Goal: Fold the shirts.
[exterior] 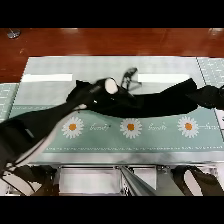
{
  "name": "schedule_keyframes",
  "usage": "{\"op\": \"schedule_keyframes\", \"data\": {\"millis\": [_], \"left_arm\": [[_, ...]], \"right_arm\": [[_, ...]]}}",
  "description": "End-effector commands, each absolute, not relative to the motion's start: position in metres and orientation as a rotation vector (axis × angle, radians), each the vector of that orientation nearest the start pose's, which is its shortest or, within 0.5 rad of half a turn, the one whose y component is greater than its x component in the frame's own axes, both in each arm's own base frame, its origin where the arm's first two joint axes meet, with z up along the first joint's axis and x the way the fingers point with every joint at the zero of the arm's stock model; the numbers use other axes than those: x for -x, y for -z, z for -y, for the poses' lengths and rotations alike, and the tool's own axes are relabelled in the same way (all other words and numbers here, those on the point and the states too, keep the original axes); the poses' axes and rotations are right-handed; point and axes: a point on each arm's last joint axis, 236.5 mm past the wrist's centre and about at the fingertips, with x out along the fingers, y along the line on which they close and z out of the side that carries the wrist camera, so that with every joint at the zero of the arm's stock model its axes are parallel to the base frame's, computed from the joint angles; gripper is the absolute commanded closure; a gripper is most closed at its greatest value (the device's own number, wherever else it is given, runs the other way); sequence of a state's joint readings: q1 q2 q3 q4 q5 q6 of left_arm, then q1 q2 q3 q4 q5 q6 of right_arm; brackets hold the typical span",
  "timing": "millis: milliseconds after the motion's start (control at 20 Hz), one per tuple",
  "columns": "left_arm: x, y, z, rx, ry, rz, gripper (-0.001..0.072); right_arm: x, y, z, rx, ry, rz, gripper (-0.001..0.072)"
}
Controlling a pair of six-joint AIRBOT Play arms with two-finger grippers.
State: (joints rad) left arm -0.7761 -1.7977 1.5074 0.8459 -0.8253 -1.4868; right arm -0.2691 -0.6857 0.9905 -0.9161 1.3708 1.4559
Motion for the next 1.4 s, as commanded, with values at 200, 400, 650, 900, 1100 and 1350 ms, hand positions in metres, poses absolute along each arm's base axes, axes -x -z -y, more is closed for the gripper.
{"op": "schedule_keyframes", "data": {"millis": [200, 400, 650, 900, 1100, 1350], "left_arm": [[-0.231, 0.058, 0.513, 0.145, 1.018, -1.421, 0.068], [-0.322, 0.003, 0.459, 0.281, 0.918, -1.31, 0.068], [-0.434, -0.086, 0.291, 0.453, 0.705, -1.154, 0.068], [-0.446, -0.165, 0.092, 0.417, 0.478, -0.966, 0.068], [-0.41, -0.239, -0.017, 0.52, 0.284, -0.717, 0.068], [-0.358, -0.255, -0.015, 0.513, 0.191, -0.546, 0.0678]], "right_arm": [[-0.277, -0.172, -0.1, -0.448, -0.381, -0.882, 0.0682], [-0.279, -0.161, -0.11, -0.437, -0.397, -0.929, 0.0682], [-0.298, -0.144, -0.155, -0.446, -0.506, -0.979, 0.0682], [-0.344, -0.12, -0.253, -0.429, -0.667, -1.063, 0.0682], [-0.374, -0.084, -0.332, -0.376, -0.769, -1.164, 0.0682], [-0.417, -0.036, -0.396, -0.411, -0.806, -1.227, 0.0682]]}}
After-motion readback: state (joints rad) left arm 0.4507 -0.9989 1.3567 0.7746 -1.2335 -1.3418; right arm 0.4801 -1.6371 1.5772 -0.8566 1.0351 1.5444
